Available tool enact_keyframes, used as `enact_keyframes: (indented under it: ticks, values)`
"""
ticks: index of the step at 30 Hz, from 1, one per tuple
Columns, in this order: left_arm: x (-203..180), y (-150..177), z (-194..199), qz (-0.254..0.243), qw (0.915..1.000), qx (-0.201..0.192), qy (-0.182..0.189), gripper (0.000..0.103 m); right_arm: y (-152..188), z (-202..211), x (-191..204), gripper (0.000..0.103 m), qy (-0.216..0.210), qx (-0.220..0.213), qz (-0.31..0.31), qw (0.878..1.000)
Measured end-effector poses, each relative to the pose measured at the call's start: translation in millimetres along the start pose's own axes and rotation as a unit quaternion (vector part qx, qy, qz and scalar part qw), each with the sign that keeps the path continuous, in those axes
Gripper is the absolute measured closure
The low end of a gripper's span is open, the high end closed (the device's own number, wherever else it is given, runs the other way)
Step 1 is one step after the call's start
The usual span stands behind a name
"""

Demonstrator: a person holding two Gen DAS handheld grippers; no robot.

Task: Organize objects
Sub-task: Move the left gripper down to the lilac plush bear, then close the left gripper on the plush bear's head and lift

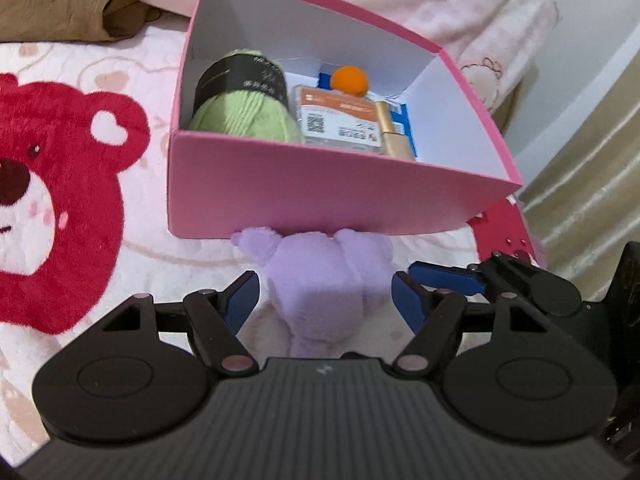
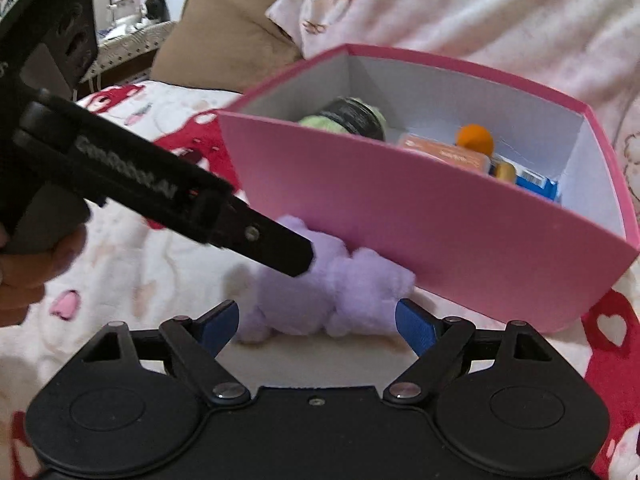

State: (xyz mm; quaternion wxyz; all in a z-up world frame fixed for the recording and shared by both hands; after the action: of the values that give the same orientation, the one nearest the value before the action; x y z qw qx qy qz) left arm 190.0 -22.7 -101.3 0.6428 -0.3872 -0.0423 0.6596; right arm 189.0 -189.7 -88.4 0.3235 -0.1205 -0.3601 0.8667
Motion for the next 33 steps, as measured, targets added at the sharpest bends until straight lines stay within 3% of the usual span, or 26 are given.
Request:
enact_keyframes:
  ticks: [5,7,9,12,22,25,30,33]
  values:
    - [9.7,5.7,-11.0,0.013,0.9999,0.002,-0.010,0.032,8.0,-19.6,-9.8,0.013,0.011,0.012,-0.009,1.000]
    - [12.4,7.9,-14.3,0.016,0.9998,0.002,-0.012,0.037,10.0,-26.9,-13.7,0.011,0.000,0.014,-0.021,1.000]
    - [13.2,10.1,-17.4,0.014,0.9999,0.004,-0.003,0.050,12.1,-28.5,-14.5,0.011,-0.006,0.011,-0.028,1.000]
    - [11.8,13.9,-22.1,0.010,0.9999,0.009,0.010,0.057,13.0,-26.4,-11.6,0.011,0.003,0.005,-0.028,1.000]
    - [6.2,16.3,-18.6,0.014,0.9998,0.002,0.015,0.057,10.9,-17.2,-2.0,0.015,-0.009,0.010,-0.015,1.000]
    - [3.9,14.6,-16.8,0.010,0.9998,0.002,0.016,0.057,14.7,-8.3,4.1,0.019,-0.017,0.018,-0.008,1.000]
    - [2.0,10.7,-13.4,-0.007,0.9999,0.008,0.010,0.055,22.1,6.9,19.5,0.039,-0.044,0.038,0.015,0.998]
    - [1.9,9.7,-9.4,-0.016,0.9997,0.015,-0.007,0.052,23.6,18.3,30.7,0.044,-0.053,0.036,0.049,0.997]
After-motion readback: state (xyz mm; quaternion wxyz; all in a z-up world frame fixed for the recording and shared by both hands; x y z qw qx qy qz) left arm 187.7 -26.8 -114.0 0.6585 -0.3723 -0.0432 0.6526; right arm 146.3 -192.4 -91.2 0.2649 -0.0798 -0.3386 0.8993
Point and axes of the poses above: each gripper's, at about its wrist camera, not at the fingertips, and z roughly against the way its jaws point, x to its left, y to its underside, the point moved 1 cm from there along -z, roughly the way its jaws point
